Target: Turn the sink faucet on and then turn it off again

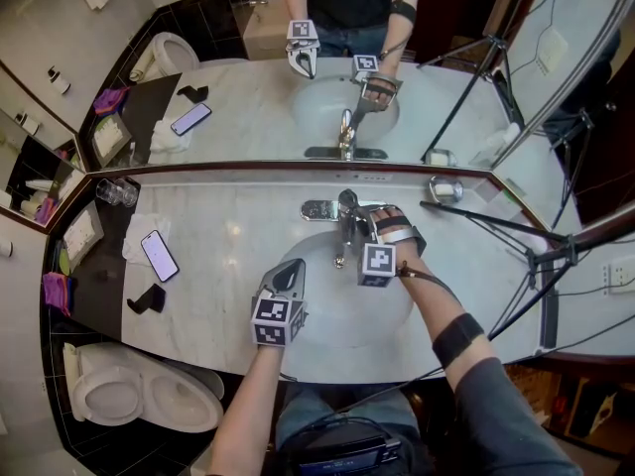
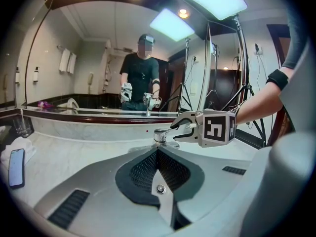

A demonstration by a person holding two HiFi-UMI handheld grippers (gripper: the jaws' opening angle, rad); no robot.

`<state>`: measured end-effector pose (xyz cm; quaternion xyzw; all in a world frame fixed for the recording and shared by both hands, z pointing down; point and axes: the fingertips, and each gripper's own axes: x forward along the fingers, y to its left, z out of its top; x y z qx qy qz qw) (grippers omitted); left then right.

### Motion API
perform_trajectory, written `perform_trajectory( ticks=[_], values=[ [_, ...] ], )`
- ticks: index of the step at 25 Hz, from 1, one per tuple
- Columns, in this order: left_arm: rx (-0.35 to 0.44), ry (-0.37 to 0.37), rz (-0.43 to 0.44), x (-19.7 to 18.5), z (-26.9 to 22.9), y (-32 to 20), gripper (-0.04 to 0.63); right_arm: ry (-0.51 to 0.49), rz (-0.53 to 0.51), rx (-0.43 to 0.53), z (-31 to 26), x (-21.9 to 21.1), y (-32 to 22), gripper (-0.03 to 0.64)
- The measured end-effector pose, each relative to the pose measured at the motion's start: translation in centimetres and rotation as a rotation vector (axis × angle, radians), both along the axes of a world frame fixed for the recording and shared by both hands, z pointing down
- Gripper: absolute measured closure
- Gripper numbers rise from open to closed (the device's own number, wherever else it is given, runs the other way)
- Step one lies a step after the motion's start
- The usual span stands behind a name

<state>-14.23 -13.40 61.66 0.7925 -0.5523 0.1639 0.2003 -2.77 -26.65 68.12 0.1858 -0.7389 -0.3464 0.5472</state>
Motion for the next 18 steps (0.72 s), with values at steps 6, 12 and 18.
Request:
perform_trajectory(
  ticks=[6,12,18],
  values=[
    [-0.004,0.002,-0.002,0.0,0.3,0.0,0.595,-0.004,0.013,0.001,1.0,0.5,0.8,0.453],
    [-0.011,0.009,0.0,0.4,0.4,0.3,0.595,-0.007,0.017,-0.002,1.8,0.8,1.8,0.456],
    [-0.01,0.002,-0.003,0.3,0.8,0.3,0.595,-0.009,0.035,0.002,2.3,1.1,1.9,0.449]
  ],
)
